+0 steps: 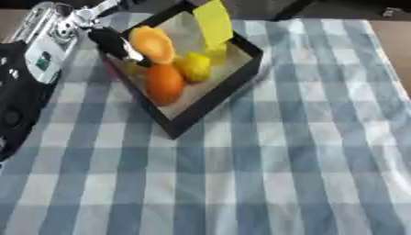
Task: Pick up objects on the table and place them in the box.
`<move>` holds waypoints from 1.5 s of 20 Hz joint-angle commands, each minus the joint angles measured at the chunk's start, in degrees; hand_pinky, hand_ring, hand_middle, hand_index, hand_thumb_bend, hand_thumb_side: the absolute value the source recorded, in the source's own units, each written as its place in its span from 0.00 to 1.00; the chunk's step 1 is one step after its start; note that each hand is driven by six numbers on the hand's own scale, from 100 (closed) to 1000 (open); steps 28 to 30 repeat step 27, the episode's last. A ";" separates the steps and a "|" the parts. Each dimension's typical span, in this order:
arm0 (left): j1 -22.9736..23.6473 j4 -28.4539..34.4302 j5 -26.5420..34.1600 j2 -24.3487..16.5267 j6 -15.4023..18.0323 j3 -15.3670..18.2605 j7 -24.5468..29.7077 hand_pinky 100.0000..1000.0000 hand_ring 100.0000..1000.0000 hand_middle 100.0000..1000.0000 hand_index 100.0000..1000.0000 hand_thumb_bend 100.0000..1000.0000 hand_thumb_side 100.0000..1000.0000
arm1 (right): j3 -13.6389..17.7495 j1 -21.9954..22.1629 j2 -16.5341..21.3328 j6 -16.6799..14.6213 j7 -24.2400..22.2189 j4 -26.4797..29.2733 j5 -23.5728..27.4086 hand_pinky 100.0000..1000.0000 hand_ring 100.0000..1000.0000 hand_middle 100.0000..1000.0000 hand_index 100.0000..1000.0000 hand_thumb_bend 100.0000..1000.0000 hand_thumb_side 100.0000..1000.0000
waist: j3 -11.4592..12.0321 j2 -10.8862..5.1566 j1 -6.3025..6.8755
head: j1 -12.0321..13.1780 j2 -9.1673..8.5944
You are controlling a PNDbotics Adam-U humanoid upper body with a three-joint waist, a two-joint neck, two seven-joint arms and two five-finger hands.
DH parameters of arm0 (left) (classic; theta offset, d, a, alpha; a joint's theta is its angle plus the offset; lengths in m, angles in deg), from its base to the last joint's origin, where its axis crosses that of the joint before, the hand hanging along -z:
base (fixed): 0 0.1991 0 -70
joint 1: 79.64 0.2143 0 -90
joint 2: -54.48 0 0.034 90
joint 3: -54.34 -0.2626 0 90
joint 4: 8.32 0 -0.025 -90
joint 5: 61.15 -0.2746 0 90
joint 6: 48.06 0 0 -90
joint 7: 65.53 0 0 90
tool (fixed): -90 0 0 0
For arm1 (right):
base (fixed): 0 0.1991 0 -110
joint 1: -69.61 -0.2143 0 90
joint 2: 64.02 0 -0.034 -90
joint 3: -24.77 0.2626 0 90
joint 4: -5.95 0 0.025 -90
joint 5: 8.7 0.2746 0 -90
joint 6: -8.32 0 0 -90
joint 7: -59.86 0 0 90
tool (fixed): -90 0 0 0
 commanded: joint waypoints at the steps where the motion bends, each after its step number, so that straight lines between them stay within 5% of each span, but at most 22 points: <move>1: 0.06 7.49 6.62 -3.99 -1.81 2.14 -2.37 0.81 0.70 0.75 0.88 0.61 0.34 | 0.44 -0.18 1.34 -0.09 0.09 0.65 0.10 0.83 0.75 0.69 0.77 0.12 0.50 | 0.23 -2.18 0.52 | -0.38 0.32; 4: 3.58 18.37 17.23 -7.71 -4.89 4.15 -5.09 0.80 0.68 0.77 0.89 0.44 0.45 | 0.66 -0.19 1.91 -0.16 0.19 1.02 -0.23 0.83 0.76 0.70 0.77 0.11 0.50 | 0.62 -2.50 0.79 | -1.07 0.75; 8: 12.29 33.29 34.10 -12.05 -9.44 8.92 -13.54 0.79 0.73 0.83 0.90 0.33 0.55 | 0.78 -0.66 2.43 0.06 0.29 1.05 -1.01 0.83 0.76 0.70 0.77 0.08 0.51 | 1.07 -3.29 0.97 | -1.84 1.10; 12: 21.41 40.92 46.45 -12.02 -11.81 13.78 -26.35 0.77 0.72 0.84 0.90 0.37 0.57 | 0.65 -1.42 2.68 -0.09 -0.06 0.57 -2.12 0.84 0.77 0.71 0.78 0.06 0.50 | 1.42 -4.34 0.60 | -1.77 1.50; 18: 32.54 40.46 57.49 -9.99 -12.37 18.19 -40.96 0.74 0.71 0.83 0.90 0.42 0.62 | 0.37 -2.24 2.57 -0.74 -0.83 -2.26 -2.90 0.84 0.78 0.72 0.78 0.00 0.55 | 2.01 -5.60 -0.18 | -2.09 1.97; 23: 37.64 36.96 59.96 -8.36 -10.77 20.48 -43.88 0.73 0.69 0.82 0.89 0.43 0.63 | 0.39 -2.00 1.76 -1.57 -1.13 -4.96 -2.82 0.84 0.78 0.72 0.78 0.00 0.57 | 2.38 -5.91 -0.75 | -2.03 2.07; 30: 39.10 34.53 60.38 -7.21 -9.09 21.26 -44.42 0.73 0.68 0.81 0.89 0.43 0.63 | 0.29 -1.75 0.57 -2.61 -1.50 -7.39 -2.80 0.84 0.78 0.72 0.78 0.00 0.52 | 2.60 -5.89 -0.98 | -1.98 2.01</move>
